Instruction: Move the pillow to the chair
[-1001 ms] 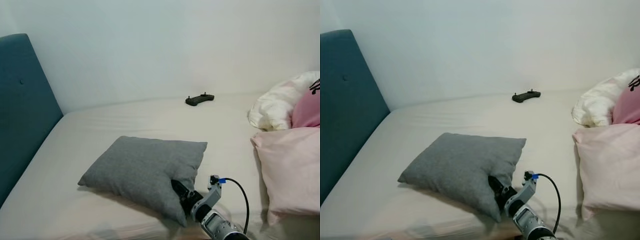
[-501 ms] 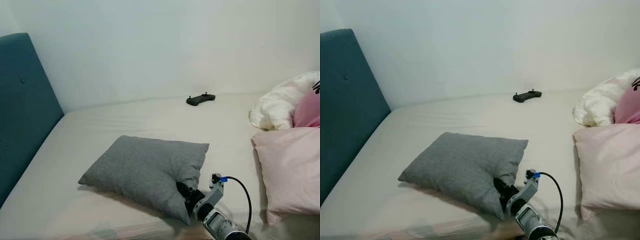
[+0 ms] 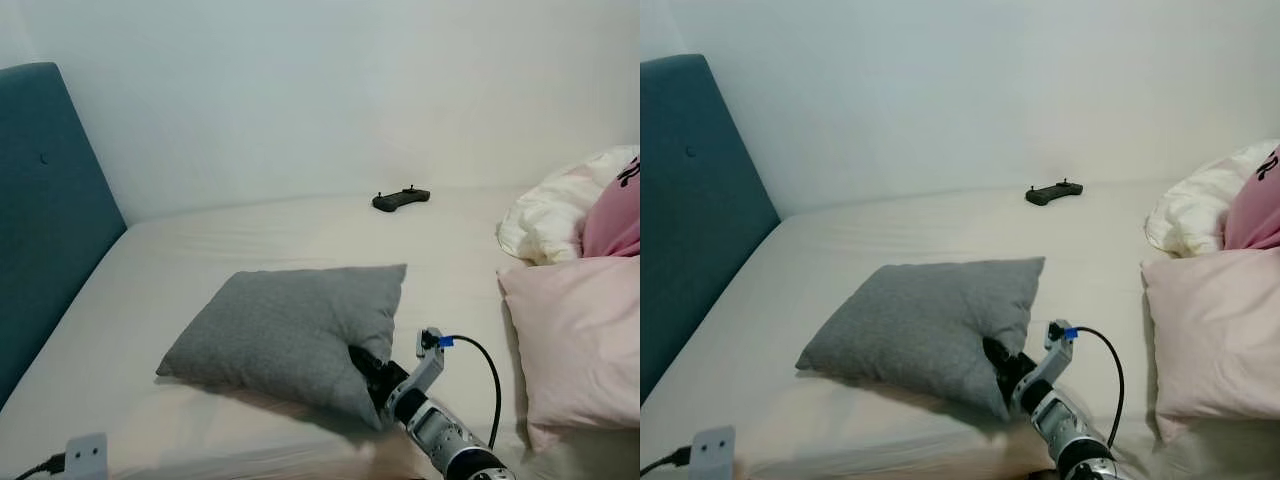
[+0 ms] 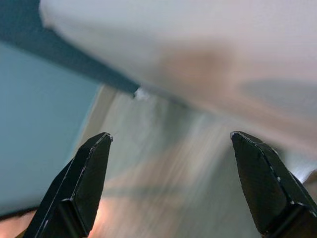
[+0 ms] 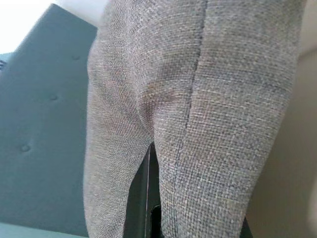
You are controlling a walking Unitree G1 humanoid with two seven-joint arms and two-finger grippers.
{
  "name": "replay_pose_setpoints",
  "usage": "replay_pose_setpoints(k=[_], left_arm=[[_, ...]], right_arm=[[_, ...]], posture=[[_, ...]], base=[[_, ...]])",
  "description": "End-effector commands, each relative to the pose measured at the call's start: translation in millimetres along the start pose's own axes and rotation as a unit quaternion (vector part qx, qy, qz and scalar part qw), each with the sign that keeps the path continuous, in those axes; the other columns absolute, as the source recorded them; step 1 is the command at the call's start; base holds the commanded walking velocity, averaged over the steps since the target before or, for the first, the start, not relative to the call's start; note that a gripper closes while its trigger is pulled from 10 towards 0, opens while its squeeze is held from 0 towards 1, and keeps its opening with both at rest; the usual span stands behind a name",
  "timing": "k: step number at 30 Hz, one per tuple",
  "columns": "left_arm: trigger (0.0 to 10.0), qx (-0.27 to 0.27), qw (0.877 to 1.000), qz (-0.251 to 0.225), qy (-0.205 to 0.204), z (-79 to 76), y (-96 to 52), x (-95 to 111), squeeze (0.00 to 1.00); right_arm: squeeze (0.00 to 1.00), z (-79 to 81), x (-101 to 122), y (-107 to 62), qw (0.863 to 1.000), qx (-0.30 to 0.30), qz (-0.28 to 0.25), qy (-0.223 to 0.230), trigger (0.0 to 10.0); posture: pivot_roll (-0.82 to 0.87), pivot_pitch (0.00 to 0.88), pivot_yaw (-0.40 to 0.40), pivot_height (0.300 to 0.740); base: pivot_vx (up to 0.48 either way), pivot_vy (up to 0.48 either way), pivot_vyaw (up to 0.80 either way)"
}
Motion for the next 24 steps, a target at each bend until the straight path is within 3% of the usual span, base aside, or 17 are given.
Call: replay_pose_setpoints(k=[1,10,18,24], left_arm=[[10.0,0.010,0.999,0.029,0.015,5.5,-0.9,-17,0.00],[10.0,-0.037,0.995,0.086,0.043,-13.2,-12.9,-59,0.00],[10.0,-0.052,0.992,0.104,0.050,-22.3,-18.8,-71,0.00],[10.0,-0.070,0.991,0.104,0.047,-28.0,-20.4,-72,0.00]], right_arm=[[0.00,17.2,10,8.8,0.999,0.045,-0.008,-0.014,0.0],[0.00,51.0,16,17.0,0.986,0.157,0.025,-0.052,0.0],[0.00,70.2,12,22.0,0.973,0.214,0.048,-0.068,0.0],[0.00,69.7,-3,22.6,0.970,0.218,0.074,-0.073,0.0]], posture=[[-0.07,0.034,0.031,0.535],[-0.08,0.000,0.021,0.570],[-0.08,0.000,0.012,0.595],[-0.07,0.000,0.008,0.610]], base=[[0.000,0.000,0.00],[0.000,0.000,0.00],[0.000,0.000,0.00],[0.000,0.000,0.00]])
Point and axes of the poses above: a point about 5 cm out from each wrist's last joint towards the gripper, its own y axis pointing out of the wrist towards the gripper, its own x axis along the axis of the wrist's last joint, z = x × y, the point moved 3 cm from there along y, pointing out of the wrist towards the gripper, and after that the axes turned 13 degrees about y, right-handed, at the moved point
